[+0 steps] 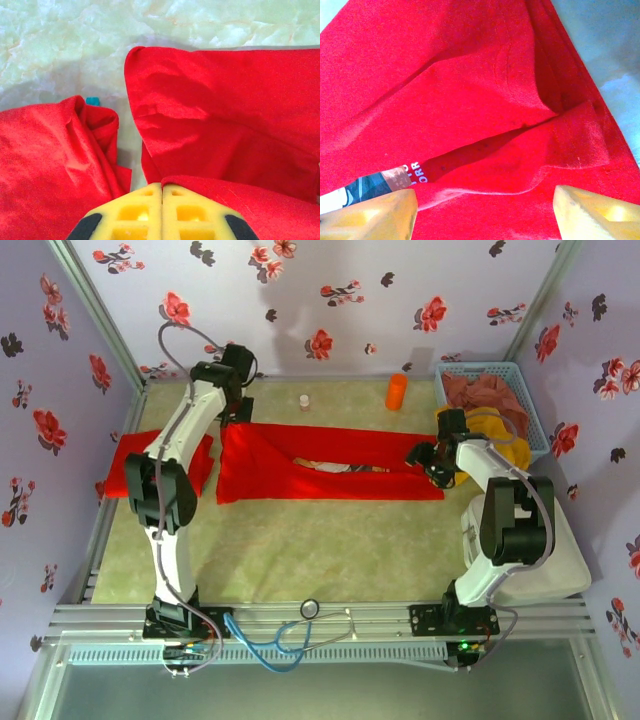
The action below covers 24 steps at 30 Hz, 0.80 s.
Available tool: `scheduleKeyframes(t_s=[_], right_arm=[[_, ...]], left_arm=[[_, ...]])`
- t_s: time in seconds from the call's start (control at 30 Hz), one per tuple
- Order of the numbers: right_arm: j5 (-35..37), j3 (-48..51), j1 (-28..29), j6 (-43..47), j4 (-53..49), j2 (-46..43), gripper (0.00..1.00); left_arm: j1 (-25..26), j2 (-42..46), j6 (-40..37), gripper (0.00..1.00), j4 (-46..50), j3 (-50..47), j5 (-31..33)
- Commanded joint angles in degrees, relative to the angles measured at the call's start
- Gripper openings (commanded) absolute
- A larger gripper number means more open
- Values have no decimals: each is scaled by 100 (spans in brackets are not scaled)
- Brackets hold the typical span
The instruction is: Fold and stack the t-shirts
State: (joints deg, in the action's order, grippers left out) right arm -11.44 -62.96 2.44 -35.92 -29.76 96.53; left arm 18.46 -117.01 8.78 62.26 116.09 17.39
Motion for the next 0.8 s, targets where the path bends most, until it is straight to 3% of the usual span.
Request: scheduleKeyframes(t_s=[0.0,0.2,0.27,0.47,0.6,0.77], right_arm=[[-130,85,-33,122,48,-134,73],[-182,164,-33,160,66,-185,73],[-200,200,-33,160,62,-223,73],[-300,361,-33,173,102,-419,73],[-348,409,-33,153,127,-508,73],[-385,362,-16,144,128,-537,75]], left_arm=[[-57,-321,-276,0,257,356,295],[-128,-839,-372,4,26,678,410],[-172,-1113,-398,18,61,943,409],[-209,-1279,-93,40,394,1304,370],[-163,-530,315,40,79,358,-74],[-140,543,1363,38,-765,-1484,-1381]])
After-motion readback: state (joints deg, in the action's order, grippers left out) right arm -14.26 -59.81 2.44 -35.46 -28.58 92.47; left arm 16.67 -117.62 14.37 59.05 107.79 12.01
